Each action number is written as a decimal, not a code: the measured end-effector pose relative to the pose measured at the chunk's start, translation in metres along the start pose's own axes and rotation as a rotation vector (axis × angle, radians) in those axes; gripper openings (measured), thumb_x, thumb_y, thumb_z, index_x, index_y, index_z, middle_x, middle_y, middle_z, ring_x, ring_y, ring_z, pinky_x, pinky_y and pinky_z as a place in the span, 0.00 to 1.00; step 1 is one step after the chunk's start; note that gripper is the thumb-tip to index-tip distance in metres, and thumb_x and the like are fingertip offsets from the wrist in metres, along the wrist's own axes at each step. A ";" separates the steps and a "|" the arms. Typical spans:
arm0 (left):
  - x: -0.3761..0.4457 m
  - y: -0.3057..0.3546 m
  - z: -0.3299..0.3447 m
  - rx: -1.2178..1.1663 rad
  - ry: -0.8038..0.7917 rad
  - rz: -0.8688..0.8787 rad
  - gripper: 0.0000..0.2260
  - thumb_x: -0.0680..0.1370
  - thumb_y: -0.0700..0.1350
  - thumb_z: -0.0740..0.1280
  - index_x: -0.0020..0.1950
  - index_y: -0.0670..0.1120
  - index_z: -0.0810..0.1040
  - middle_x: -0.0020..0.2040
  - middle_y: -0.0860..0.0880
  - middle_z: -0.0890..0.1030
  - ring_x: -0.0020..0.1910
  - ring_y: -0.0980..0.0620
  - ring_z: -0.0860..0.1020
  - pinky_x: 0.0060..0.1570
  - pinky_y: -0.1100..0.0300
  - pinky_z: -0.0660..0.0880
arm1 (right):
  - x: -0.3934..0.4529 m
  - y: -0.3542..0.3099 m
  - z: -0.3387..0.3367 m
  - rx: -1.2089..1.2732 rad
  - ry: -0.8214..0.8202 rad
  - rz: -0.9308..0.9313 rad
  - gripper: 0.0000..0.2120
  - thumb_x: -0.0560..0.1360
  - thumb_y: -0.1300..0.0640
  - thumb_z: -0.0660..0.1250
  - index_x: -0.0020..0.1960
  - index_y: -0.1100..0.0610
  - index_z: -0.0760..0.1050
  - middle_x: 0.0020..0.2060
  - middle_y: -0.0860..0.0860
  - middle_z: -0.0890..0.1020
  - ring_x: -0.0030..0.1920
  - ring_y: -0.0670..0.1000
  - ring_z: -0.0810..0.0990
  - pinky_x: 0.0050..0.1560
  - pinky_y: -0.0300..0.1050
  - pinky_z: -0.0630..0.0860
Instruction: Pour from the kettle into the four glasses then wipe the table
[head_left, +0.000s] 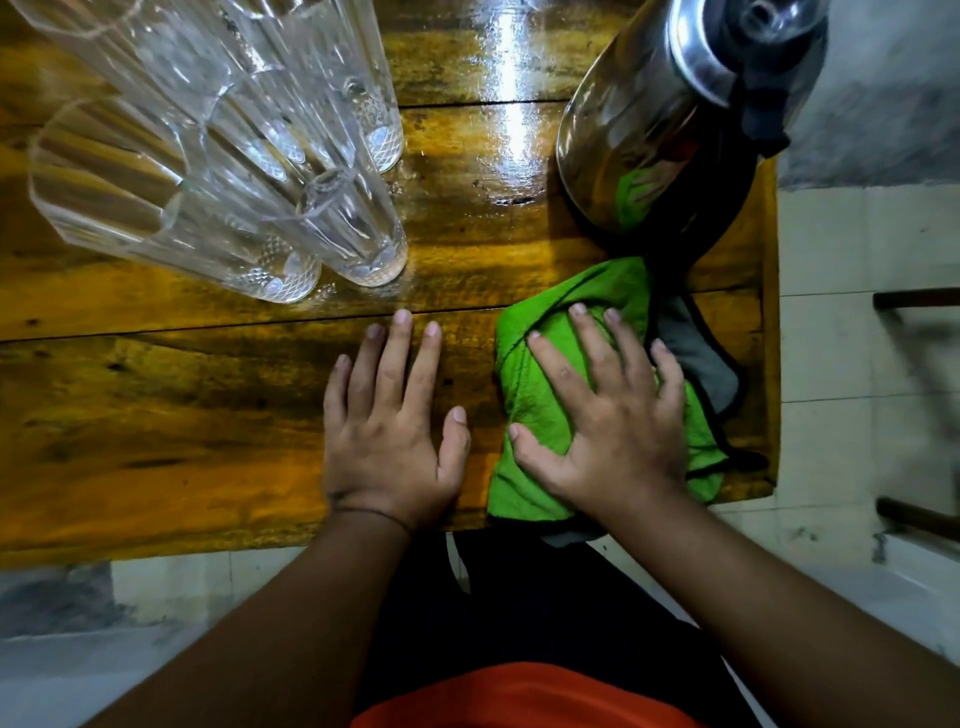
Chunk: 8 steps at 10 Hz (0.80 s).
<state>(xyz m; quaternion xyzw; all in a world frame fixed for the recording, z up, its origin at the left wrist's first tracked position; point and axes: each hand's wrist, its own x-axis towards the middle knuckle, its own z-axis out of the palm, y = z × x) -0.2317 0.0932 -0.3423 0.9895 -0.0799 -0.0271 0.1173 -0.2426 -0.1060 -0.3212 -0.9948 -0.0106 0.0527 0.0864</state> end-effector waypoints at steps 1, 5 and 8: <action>0.000 0.000 0.000 -0.004 0.004 0.000 0.33 0.75 0.57 0.59 0.80 0.48 0.61 0.81 0.46 0.59 0.80 0.44 0.56 0.77 0.43 0.52 | 0.001 0.000 0.001 0.000 0.008 0.002 0.37 0.68 0.32 0.64 0.75 0.42 0.67 0.78 0.52 0.65 0.78 0.56 0.61 0.73 0.65 0.57; 0.005 0.004 -0.036 -0.138 -0.197 -0.050 0.32 0.75 0.59 0.58 0.79 0.51 0.62 0.81 0.49 0.58 0.80 0.47 0.54 0.77 0.48 0.47 | -0.006 -0.013 -0.046 -0.018 -0.251 0.028 0.39 0.73 0.28 0.53 0.80 0.41 0.51 0.82 0.48 0.52 0.81 0.52 0.47 0.78 0.62 0.45; 0.028 0.021 -0.232 -0.305 0.292 0.205 0.26 0.77 0.55 0.60 0.75 0.49 0.70 0.75 0.51 0.71 0.77 0.52 0.62 0.76 0.49 0.57 | 0.007 -0.066 -0.180 0.138 0.105 -0.108 0.39 0.72 0.29 0.54 0.80 0.44 0.55 0.81 0.46 0.55 0.81 0.48 0.49 0.79 0.58 0.49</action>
